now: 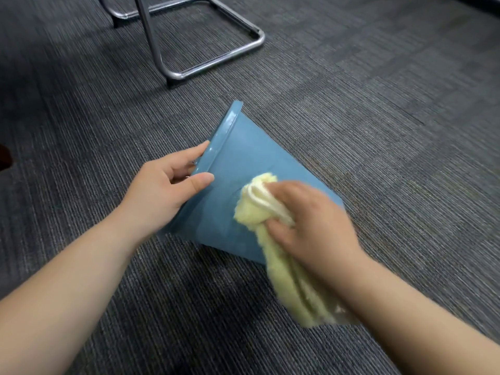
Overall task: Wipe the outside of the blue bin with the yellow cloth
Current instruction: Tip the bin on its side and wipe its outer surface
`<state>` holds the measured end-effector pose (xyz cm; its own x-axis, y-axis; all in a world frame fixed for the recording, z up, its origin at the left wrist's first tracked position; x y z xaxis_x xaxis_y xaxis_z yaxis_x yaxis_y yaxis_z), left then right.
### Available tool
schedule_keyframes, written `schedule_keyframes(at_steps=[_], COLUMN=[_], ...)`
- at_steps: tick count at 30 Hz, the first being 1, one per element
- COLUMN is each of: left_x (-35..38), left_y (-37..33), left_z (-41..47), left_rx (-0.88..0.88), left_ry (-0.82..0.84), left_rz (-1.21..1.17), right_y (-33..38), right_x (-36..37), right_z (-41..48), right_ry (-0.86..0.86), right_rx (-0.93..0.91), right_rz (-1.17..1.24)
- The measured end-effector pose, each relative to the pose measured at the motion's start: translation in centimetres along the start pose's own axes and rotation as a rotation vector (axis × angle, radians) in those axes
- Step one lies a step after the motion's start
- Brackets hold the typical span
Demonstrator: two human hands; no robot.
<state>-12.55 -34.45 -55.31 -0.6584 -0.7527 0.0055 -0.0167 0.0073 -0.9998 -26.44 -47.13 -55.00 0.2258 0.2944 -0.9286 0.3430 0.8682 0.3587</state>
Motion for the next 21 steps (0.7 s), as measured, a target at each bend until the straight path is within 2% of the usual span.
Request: schedule_keyframes(at_steps=[3, 5, 8, 11, 13, 19, 21], left_x=[0.4, 0.6, 0.4, 0.3, 0.4, -0.6, -1.0], left_y=[0.2, 0.3, 0.4, 0.5, 0.6, 0.9, 1.2], left_z=[0.1, 0.1, 0.2, 0.0, 0.1, 0.2, 0.1], left_rx=[-0.009, -0.005, 0.004, 0.011, 0.008, 0.014, 0.007], left_ry=[0.017, 0.012, -0.019, -0.028, -0.024, -0.051, -0.049], left_rz=[-0.026, -0.038, -0.042, -0.046, -0.043, 0.004, -0.001], right_y=[1.5, 1.1, -1.0, -3.8, -4.4, -0.5, -0.9], right_x=[1.4, 1.4, 0.6, -0.2, -0.6, 1.0, 1.3], right_z=[-1.9, -2.3, -1.4, -0.1, -0.1, -2.0, -2.2], right_ry=[0.128, 0.097, -0.024, -0.056, -0.088, -0.019, -0.033], right_rx=[-0.135, -0.146, -0.031, 0.16, 0.206, -0.097, -0.123], right_rz=[0.039, 0.006, 0.001, 0.041, 0.054, -0.076, -0.138])
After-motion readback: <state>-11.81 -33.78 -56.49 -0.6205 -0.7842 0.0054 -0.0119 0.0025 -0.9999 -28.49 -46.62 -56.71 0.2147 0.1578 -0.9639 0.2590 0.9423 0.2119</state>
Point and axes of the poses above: each hand's wrist, its own z-axis towards the middle knuckle, its own x-axis out of the palm, y = z × x, the point moved 3 cm from there along z, towards the middle knuckle, and after that the axes turned 14 degrees about -z, right-handed, at the moved point
